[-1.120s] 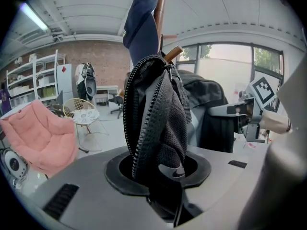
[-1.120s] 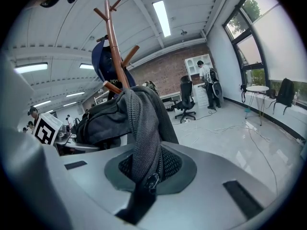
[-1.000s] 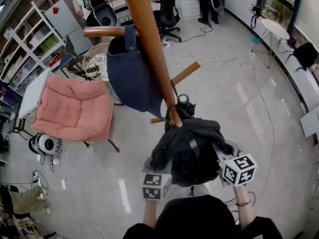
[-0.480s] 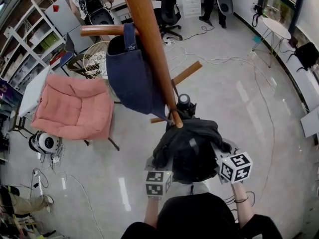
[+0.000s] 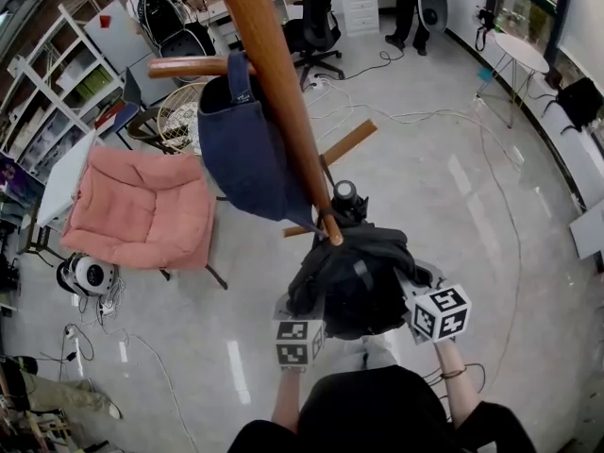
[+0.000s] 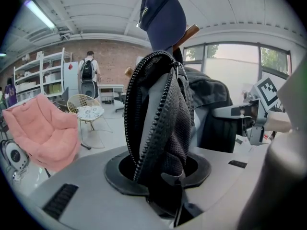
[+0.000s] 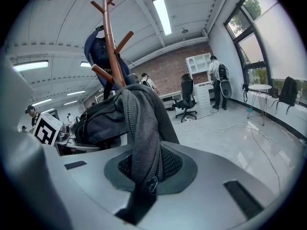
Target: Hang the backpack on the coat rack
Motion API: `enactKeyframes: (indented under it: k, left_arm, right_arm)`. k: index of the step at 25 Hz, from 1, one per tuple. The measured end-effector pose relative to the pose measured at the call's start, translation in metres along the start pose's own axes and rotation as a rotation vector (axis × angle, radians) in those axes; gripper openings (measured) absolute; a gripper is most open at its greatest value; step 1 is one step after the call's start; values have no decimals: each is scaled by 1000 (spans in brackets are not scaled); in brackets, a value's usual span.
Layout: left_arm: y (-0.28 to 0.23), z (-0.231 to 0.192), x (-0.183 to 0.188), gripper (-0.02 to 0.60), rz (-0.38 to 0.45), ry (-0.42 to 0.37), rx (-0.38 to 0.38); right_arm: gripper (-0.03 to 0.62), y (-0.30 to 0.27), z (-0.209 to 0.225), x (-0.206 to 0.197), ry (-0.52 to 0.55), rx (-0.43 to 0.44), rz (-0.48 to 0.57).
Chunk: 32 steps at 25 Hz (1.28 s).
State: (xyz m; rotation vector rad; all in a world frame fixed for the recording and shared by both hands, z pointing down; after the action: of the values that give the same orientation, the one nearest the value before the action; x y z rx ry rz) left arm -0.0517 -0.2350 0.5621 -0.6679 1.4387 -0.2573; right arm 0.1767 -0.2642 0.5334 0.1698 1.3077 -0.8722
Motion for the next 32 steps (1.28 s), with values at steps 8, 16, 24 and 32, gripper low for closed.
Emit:
enactKeyframes:
  k: [8, 16, 24, 32]
  left_arm:
    - [-11, -7, -2, 139, 27, 6, 20]
    - [-14, -11, -3, 161, 33, 38, 39]
    - [-11, -17, -2, 233, 31, 113, 81]
    - [2, -18, -2, 298, 48, 108, 107]
  right_arm:
    - [29, -10, 4, -5, 13, 15, 18]
    - [34, -12, 5, -8, 22, 35, 24]
    - [133, -14, 2, 0, -53, 85, 49]
    - [216, 2, -5, 12, -20, 145, 116]
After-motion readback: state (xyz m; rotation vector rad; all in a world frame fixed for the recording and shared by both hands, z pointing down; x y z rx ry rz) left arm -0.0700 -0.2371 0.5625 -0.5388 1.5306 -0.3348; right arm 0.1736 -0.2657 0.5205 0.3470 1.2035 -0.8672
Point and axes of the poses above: the fingertips, and each gripper's own axes: y backward along the fingers, z to its right, x out of its top, the point moved 5 cm from there along y, backward along the fingers, and after that the axes turned 8 degrees about x, right-handed, at the moved point
